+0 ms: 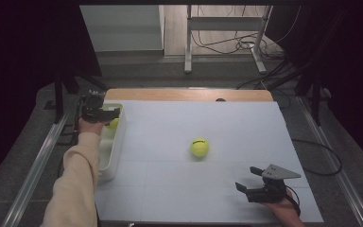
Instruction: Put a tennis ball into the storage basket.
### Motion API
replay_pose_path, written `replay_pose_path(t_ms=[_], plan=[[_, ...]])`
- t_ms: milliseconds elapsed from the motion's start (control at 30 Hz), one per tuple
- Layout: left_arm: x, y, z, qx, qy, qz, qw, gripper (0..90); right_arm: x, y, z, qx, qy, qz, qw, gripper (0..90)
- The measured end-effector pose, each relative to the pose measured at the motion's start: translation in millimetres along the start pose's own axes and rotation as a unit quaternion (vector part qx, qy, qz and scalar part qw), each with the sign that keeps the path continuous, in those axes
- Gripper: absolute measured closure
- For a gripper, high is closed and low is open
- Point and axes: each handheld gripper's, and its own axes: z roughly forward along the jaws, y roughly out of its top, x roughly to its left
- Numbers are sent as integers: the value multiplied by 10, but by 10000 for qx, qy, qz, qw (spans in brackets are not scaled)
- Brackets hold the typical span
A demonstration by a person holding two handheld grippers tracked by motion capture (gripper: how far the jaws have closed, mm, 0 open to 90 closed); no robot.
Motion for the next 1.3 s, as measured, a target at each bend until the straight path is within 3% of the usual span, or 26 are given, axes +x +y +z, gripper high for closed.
replay_pose_path(t_ms=[100, 333, 500, 600, 933, 1300], plan=[[-26, 10, -31, -53, -55, 27, 10000, 155, 1, 2, -3, 15, -10, -13, 10000, 127], [-106, 0, -145, -141, -420, 140, 9989, 143, 2, 4, -5, -9, 0, -8, 10000, 127], [-163, -6, -240, -243, -507, 218, 9982, 145, 9, 7, -7, -24, 17, -5, 10000, 127], [-186, -33, -285, -344, -666, 172, 9970, 147, 12, 15, -5, -45, 32, -20, 10000, 127], [-217, -105, -392, -462, -755, 234, 9958, 149, -5, 42, 30, -66, 52, -18, 10000, 129], [-465, -141, -537, -729, -1195, 479, 9890, 151, -1, 33, 22, -55, -32, -11, 10000, 130]])
